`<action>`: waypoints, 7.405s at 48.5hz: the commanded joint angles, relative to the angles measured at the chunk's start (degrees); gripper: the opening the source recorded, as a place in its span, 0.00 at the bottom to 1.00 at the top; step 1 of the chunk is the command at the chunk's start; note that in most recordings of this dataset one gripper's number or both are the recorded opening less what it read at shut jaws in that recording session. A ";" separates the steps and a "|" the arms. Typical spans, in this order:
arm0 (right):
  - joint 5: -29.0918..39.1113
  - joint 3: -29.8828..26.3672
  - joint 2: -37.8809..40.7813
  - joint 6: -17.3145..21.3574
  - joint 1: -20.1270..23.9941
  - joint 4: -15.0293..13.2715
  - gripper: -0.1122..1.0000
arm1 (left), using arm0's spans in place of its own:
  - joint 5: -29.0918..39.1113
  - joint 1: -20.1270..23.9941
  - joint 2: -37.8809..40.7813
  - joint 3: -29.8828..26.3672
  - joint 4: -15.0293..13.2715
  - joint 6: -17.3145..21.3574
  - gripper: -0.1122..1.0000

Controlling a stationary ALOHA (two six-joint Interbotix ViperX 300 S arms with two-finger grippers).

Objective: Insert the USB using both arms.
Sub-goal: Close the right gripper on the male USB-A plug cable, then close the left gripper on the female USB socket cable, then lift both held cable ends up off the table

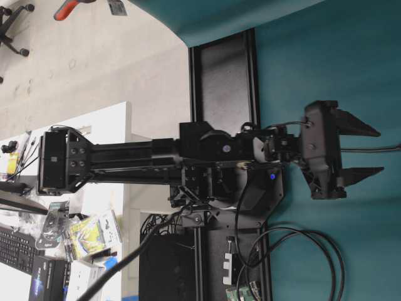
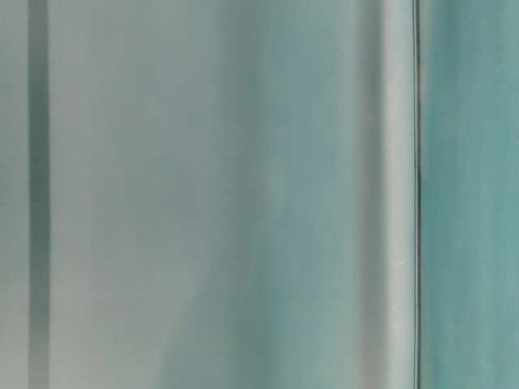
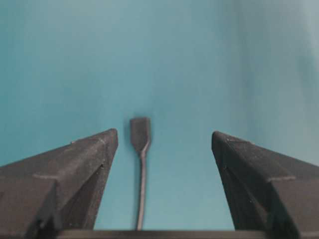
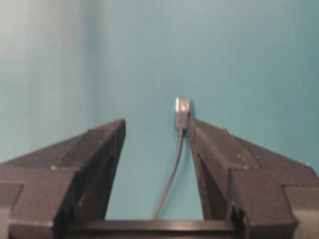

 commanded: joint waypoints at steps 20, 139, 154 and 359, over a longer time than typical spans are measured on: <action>-0.44 -3.16 15.38 -0.09 -2.02 -0.09 0.57 | -6.42 4.31 7.91 -1.05 -0.09 1.41 0.86; -5.27 -7.21 35.60 0.00 -1.32 -2.29 0.30 | -9.93 4.66 18.54 -1.23 -0.09 2.29 0.77; -5.36 -8.79 35.60 -0.18 -1.32 -2.29 0.30 | -11.43 4.66 21.01 -2.11 0.00 2.46 0.77; 28.65 -9.93 13.89 35.16 15.91 -65.21 0.29 | 35.33 21.36 11.34 -20.39 -55.37 16.08 0.31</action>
